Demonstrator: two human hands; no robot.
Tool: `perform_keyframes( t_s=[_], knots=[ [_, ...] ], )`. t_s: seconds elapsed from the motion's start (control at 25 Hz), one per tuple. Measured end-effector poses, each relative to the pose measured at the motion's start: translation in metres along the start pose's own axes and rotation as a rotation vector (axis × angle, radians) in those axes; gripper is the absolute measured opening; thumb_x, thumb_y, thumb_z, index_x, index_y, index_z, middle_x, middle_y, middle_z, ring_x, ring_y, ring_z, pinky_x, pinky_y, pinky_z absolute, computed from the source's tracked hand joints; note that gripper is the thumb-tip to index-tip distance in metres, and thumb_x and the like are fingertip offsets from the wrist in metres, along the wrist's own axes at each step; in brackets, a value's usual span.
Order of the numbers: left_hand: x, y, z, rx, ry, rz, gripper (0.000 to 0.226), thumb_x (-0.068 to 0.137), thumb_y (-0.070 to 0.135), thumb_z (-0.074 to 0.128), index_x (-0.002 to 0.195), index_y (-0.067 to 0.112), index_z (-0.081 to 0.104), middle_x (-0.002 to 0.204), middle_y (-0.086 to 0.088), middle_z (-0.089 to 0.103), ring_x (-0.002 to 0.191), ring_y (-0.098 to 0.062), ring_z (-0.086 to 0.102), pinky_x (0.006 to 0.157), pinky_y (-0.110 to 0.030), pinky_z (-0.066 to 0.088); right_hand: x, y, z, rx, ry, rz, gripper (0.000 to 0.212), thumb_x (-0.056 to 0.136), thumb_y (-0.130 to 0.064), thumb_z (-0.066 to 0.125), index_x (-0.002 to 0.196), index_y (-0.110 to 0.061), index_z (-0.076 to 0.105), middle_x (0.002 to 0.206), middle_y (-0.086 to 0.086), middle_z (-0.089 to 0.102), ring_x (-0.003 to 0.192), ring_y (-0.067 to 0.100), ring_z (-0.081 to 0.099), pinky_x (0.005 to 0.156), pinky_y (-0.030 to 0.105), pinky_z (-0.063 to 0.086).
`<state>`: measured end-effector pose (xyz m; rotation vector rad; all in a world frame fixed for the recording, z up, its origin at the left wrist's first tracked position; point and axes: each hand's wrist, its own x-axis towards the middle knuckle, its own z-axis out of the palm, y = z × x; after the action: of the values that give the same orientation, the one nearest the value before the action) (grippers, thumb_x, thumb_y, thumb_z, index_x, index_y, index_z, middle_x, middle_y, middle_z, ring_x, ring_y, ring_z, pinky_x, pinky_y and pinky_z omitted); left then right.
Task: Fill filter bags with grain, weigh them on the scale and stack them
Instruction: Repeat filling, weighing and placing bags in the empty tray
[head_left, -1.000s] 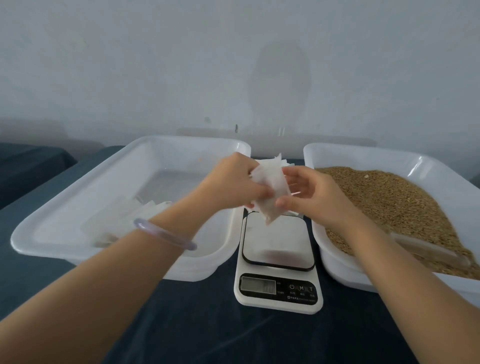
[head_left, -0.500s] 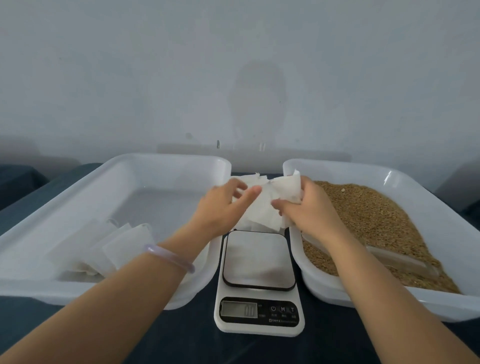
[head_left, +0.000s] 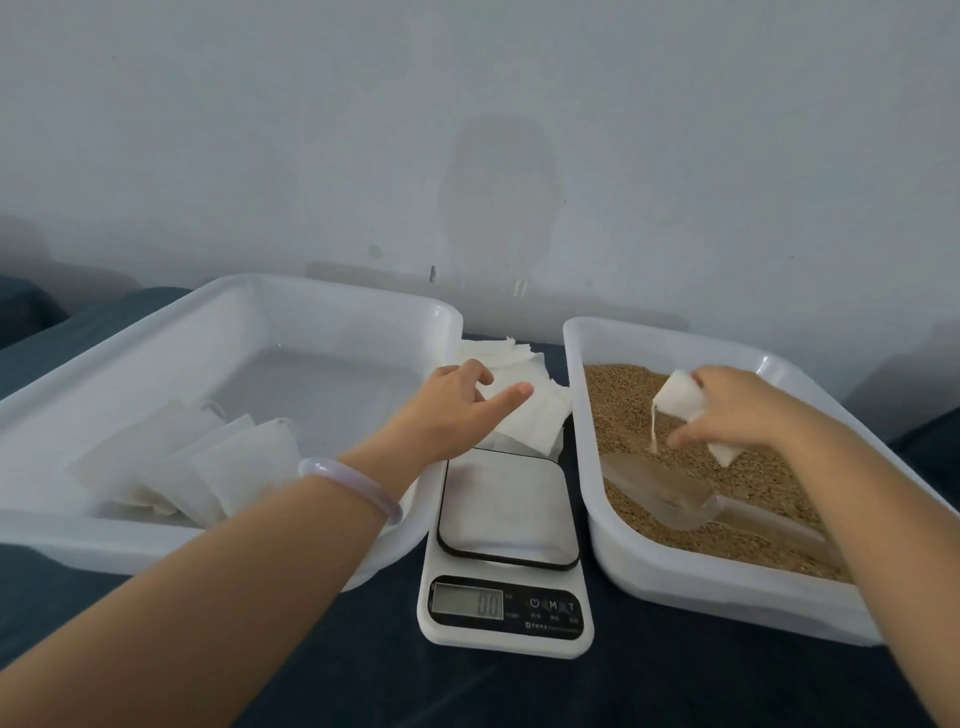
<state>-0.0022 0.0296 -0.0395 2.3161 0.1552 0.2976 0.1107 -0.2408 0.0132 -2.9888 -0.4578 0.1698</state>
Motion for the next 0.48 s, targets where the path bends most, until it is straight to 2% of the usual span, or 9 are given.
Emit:
perform_keyframes(
  t_s=[0.12, 0.32, 0.48],
  knots=[
    [0.001, -0.001, 0.0, -0.01, 0.004, -0.005, 0.061, 0.085, 0.064, 0.045, 0.124, 0.017, 0.049, 0.105, 0.003, 0.052, 0.098, -0.013, 0.049, 0.081, -0.029, 0.036, 0.001, 0.003, -0.001, -0.058, -0.056, 0.002, 0.072, 0.061, -0.037, 0.086, 0.118, -0.012, 0.049, 0.101, 0.001, 0.058, 0.084, 0.017, 0.059, 0.062, 0.028, 0.048],
    [0.001, 0.0, 0.0, -0.017, 0.004, -0.01, 0.06, 0.086, 0.063, 0.045, 0.124, 0.017, 0.05, 0.108, 0.002, 0.053, 0.096, -0.014, 0.051, 0.08, -0.028, 0.036, 0.002, 0.003, 0.007, -0.148, -0.064, -0.008, 0.086, 0.058, -0.037, 0.087, 0.126, -0.012, 0.041, 0.111, 0.004, 0.055, 0.095, 0.022, 0.056, 0.083, 0.038, 0.052],
    [0.001, 0.0, -0.001, -0.023, 0.003, -0.022, 0.058, 0.086, 0.062, 0.046, 0.123, 0.017, 0.05, 0.111, 0.0, 0.055, 0.096, -0.014, 0.051, 0.079, -0.028, 0.035, 0.002, 0.008, 0.013, -0.096, -0.057, 0.0, 0.092, 0.059, -0.032, 0.087, 0.13, -0.012, 0.032, 0.105, 0.002, 0.053, 0.091, 0.021, 0.056, 0.076, 0.035, 0.052]
  ],
)
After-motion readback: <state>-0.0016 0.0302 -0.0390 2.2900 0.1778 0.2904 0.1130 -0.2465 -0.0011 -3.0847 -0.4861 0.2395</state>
